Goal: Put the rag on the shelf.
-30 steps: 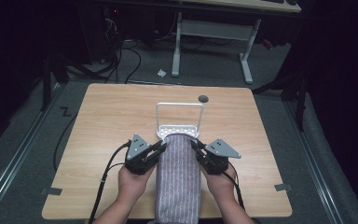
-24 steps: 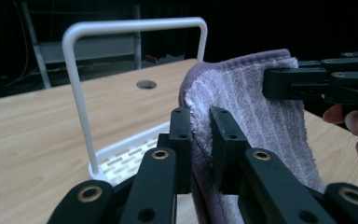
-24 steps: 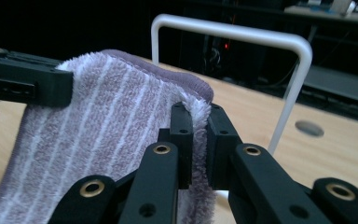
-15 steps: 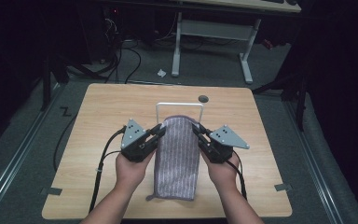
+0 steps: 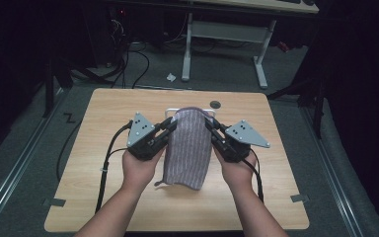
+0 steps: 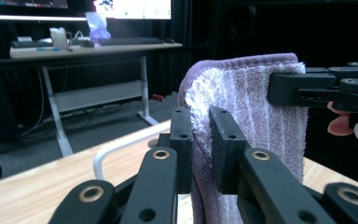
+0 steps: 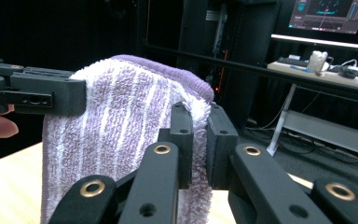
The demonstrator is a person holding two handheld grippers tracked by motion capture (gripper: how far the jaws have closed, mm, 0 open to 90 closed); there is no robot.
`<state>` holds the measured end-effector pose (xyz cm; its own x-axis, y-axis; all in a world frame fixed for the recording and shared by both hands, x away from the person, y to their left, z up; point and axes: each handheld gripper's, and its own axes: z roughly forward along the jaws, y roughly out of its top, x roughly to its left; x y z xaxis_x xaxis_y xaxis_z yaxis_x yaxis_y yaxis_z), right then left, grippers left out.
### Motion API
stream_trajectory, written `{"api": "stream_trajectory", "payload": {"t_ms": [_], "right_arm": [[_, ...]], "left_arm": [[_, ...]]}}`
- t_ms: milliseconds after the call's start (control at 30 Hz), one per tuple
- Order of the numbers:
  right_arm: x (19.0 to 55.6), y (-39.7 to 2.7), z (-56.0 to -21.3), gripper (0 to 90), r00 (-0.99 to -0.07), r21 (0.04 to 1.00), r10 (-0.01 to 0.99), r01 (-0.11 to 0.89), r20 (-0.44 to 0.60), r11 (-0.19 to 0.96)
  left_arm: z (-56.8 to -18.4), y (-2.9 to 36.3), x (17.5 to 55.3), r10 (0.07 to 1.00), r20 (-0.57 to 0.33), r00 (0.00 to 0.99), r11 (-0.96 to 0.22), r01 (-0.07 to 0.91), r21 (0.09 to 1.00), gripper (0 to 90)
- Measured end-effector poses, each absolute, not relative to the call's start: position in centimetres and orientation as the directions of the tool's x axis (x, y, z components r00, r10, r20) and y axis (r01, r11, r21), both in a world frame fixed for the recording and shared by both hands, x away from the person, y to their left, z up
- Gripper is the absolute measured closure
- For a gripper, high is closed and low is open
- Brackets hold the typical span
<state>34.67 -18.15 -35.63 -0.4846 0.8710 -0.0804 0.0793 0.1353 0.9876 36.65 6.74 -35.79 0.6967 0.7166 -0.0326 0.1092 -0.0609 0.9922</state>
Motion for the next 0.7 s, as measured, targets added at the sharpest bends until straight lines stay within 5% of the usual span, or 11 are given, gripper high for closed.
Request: {"api": "stream_trajectory", "payload": {"t_ms": [700], "right_arm": [[38.1, -19.1, -32.0, 83.8, -0.442, 0.994, 0.894, 0.041, -0.075, 0.104]], "left_arm": [[-32.8, 6.1, 41.0, 0.724, 0.079, 0.685, -0.125, 0.019, 0.992, 80.5]]}}
